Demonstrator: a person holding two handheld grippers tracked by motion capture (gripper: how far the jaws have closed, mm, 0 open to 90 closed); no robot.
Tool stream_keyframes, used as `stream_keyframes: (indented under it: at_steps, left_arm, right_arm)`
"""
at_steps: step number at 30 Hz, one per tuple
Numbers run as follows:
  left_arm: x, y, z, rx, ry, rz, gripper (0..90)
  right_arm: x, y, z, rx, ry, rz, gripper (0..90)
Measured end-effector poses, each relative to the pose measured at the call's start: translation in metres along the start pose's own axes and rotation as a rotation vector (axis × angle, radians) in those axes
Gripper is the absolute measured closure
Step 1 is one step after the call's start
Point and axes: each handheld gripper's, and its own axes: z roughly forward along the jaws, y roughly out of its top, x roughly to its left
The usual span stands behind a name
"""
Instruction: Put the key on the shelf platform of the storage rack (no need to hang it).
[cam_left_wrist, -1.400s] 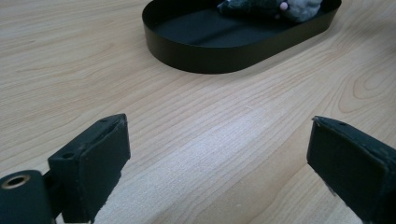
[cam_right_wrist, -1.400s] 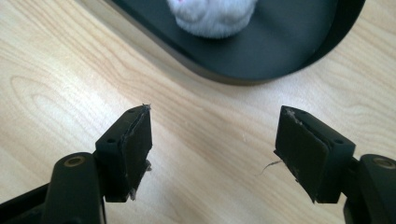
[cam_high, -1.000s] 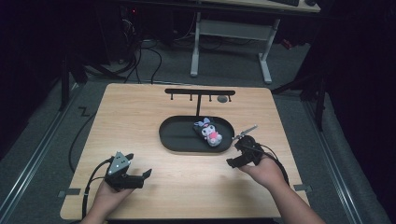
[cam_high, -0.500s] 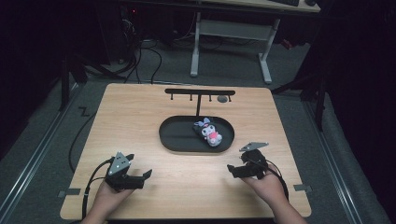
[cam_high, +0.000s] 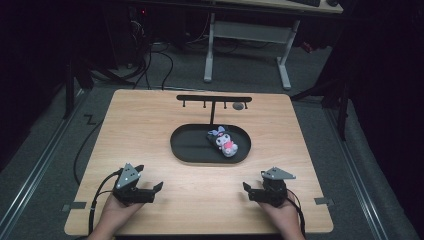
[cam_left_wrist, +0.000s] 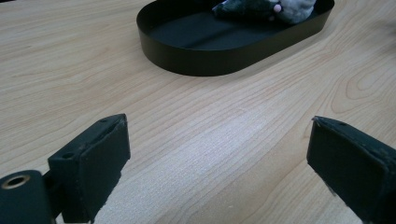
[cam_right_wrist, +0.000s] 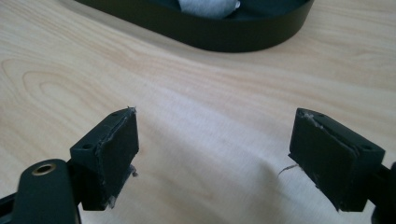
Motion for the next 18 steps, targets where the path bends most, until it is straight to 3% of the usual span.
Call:
stream_keyframes:
  at_steps: [1,3,6,13,18]
  left_arm:
    - [-0.001,0.0,0.001,0.003,-0.002,0.001,6.7]
    - [-0.003,0.001,0.001,0.0,0.0,0.005,6.7]
    - [-0.005,0.002,0.002,0.007,0.004,0.012,6.7]
    - [-0.007,0.0,0.002,0.02,0.005,0.03,6.7]
    - [-0.006,0.0,0.001,0.013,0.001,0.032,6.6]
  right_arm:
    - [0.002,-0.005,-0.002,-0.021,0.003,0.025,16.3]
    - [0.007,-0.003,-0.007,-0.052,0.068,0.048,15.3]
    - [0.01,-0.003,-0.011,-0.087,0.045,0.005,15.6]
    - [-0.001,-0.007,-0.015,-0.089,0.055,0.076,16.2]
    - [0.001,-0.007,-0.013,-0.085,0.042,0.069,16.1]
